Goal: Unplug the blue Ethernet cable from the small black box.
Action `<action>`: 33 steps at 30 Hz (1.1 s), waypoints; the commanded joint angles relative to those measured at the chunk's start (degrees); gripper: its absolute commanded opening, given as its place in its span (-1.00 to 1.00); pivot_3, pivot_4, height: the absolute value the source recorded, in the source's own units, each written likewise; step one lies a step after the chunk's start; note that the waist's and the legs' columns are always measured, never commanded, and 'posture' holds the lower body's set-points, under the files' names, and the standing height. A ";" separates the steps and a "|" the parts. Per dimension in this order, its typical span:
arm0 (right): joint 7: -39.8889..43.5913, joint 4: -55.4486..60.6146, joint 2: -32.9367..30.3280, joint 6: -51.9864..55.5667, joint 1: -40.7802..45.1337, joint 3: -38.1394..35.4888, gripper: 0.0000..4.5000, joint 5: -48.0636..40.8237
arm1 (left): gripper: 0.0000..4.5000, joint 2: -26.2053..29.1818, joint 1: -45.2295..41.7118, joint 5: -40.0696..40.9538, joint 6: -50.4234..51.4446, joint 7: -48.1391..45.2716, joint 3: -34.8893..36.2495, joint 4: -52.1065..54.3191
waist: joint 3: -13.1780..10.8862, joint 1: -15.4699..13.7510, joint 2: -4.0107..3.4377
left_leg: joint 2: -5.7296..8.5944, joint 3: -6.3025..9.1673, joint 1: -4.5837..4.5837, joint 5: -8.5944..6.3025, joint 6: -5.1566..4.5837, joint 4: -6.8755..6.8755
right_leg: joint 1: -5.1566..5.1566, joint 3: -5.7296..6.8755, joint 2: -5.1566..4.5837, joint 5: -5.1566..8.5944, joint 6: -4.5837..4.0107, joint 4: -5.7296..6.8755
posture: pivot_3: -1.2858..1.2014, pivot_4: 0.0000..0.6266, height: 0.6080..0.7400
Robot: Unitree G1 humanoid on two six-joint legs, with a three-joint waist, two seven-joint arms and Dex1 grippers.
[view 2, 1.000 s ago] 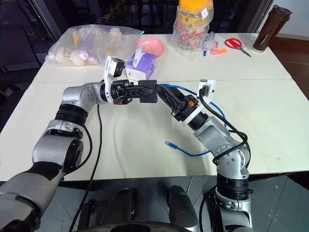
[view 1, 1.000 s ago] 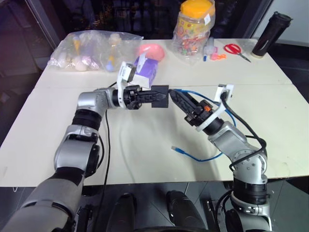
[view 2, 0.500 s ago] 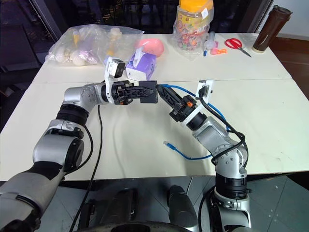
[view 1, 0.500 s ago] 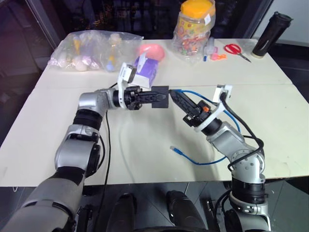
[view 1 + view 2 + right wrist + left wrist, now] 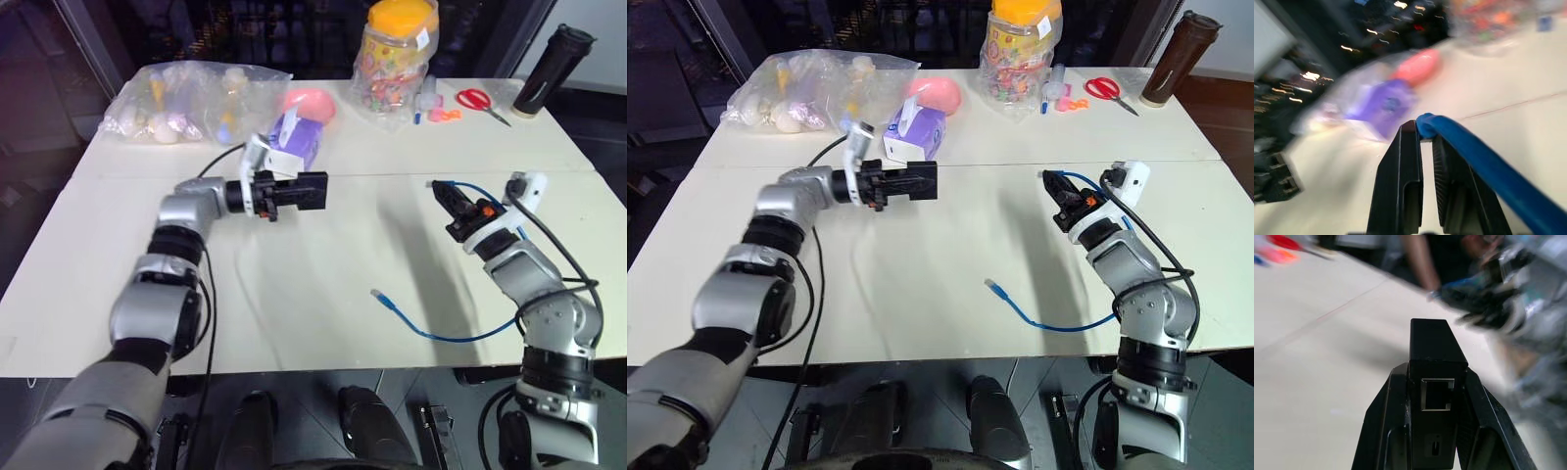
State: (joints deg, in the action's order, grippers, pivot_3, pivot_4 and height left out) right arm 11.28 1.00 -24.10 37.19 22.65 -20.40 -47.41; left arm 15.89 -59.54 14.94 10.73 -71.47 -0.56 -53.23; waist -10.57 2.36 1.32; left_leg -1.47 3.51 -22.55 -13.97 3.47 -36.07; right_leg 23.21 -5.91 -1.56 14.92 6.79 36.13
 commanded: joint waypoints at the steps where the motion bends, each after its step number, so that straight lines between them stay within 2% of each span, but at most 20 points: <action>1: -2.72 -6.35 -1.47 -2.08 3.44 1.97 -0.99 7.96 | -0.77 -2.92 0.92 -5.33 -11.26 10.02 -1.58 1.43 | 0.00 -0.02 0.00 | 0.00 -0.01 0.00 0.00 0.00 0.01 | 0.01 -0.01 0.00 0.00 0.00 0.00 | 0.03 -0.52 1.00; 4: -1.44 -9.44 -1.25 -4.81 4.69 4.64 -0.99 13.06 | -0.77 -5.85 1.57 -8.22 -17.00 20.06 -1.17 -1.14 | 0.00 0.03 0.00 | 0.00 0.01 0.01 0.00 0.00 0.06 | 0.05 -0.01 0.04 0.00 0.01 0.02 | 0.03 -0.52 1.00; 5: -1.03 -10.02 -1.06 -5.07 4.86 4.98 -0.62 13.83 | -0.77 -6.48 1.67 -8.01 -17.50 20.86 -0.70 -1.55 | 0.00 0.08 0.00 | 0.00 0.01 0.01 0.00 0.00 0.09 | 0.07 -0.01 0.04 0.00 0.01 0.02 | 0.03 -0.52 1.00; 6: -0.67 -10.26 -0.94 -5.77 4.70 5.46 -0.49 14.93 | -0.77 -7.38 1.88 -7.89 -18.14 22.44 -0.28 -1.89 | 0.00 0.14 0.00 | 0.00 0.00 0.01 0.00 0.00 0.08 | 0.06 -0.01 0.04 -0.01 0.01 0.02 | 0.03 -0.52 1.00; 8: 0.17 -9.53 -1.01 -6.65 3.91 6.43 -0.06 16.84 | -0.77 -8.48 2.15 -8.37 -19.40 25.44 -0.13 -2.59 | 0.00 0.15 0.00 | 0.00 0.00 0.00 0.00 -0.01 0.08 | 0.06 -0.01 0.04 0.00 0.02 0.02 | 0.03 -0.52 1.00; 11: 3.44 -4.37 -2.36 -3.38 1.22 9.43 0.68 17.65 | -0.77 -9.31 2.76 -9.20 -20.44 27.10 -0.53 -2.83 | 0.00 0.10 0.00 | 0.00 0.00 0.00 -0.01 -0.01 0.09 | 0.06 -0.01 0.04 0.00 0.03 0.01 | 0.03 -0.52 1.00; 12: 4.76 -1.54 -2.93 -1.73 -0.21 10.63 0.88 17.35 | -0.77 -9.43 2.99 -9.33 -20.60 27.43 -0.59 -2.74 | 0.00 0.10 0.00 | 0.00 0.01 0.00 -0.01 -0.01 0.09 | 0.05 -0.01 0.05 0.00 0.03 0.01 | 0.03 -0.52 1.00; 13: 5.47 1.29 -3.24 -0.73 -1.61 11.49 0.98 17.29 | -0.77 -9.53 3.19 -9.33 -20.55 27.58 -0.59 -2.64 | 0.00 0.08 0.00 | 0.00 0.00 0.00 -0.01 -0.01 0.10 | 0.05 -0.01 0.04 0.01 0.04 0.01 | 0.03 -0.52 1.00; 18: 5.83 15.23 -2.54 1.75 -8.50 12.26 0.98 16.12 | -0.77 -9.66 5.53 -9.93 -20.41 27.94 -1.09 -1.72 | 0.00 0.08 -0.01 | 0.00 0.02 0.00 -0.01 -0.01 0.06 | 0.02 0.00 0.05 0.01 0.04 0.02 | 0.03 -0.52 1.00; 27: 3.71 18.44 0.79 1.36 -9.94 9.60 0.98 16.57 | -0.77 -9.98 8.22 -13.49 -22.23 29.97 -3.34 -2.05 | 0.01 0.05 0.00 | 0.01 0.02 0.07 0.00 0.00 -0.06 | -0.09 -0.01 0.06 0.01 0.03 0.01 | 0.03 -0.52 1.00; 29: 4.43 18.58 0.49 1.14 -9.76 9.86 1.00 16.74 | -0.31 -9.77 8.54 -13.60 -21.83 29.50 -3.53 -1.66 | 0.01 0.06 0.00 | 0.01 0.02 0.07 0.00 0.00 -0.05 | -0.10 -0.01 0.06 0.01 0.03 0.00 | 0.03 -0.52 1.00; 30: 4.51 18.60 0.49 1.19 -9.69 9.82 1.00 16.76 | -0.21 -9.66 8.66 -13.55 -21.77 29.13 -3.56 -1.42 | 0.01 0.06 0.00 | 0.01 0.02 0.07 0.00 0.00 -0.04 | -0.10 -0.01 0.06 0.01 0.04 0.00 | 0.03 -0.52 1.00; 33: 4.57 18.18 0.67 1.10 -9.43 9.62 1.00 16.97 | 0.39 -9.18 8.93 -13.36 -21.31 28.25 -3.58 -0.73 | 0.01 0.06 0.00 | 0.01 0.02 0.07 0.00 0.00 0.03 | -0.07 -0.01 0.06 0.02 0.04 0.00 | 0.03 -0.52 1.00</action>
State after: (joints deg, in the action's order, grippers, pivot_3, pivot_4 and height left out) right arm 15.62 17.35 -23.43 39.45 12.45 -9.69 -30.57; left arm 6.30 -50.39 1.72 -10.34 -42.64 -3.81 -56.09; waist -10.57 2.43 1.32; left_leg -1.47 3.53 -22.48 -13.98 3.47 -36.04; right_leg 23.14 -5.91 -1.50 14.94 6.83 36.13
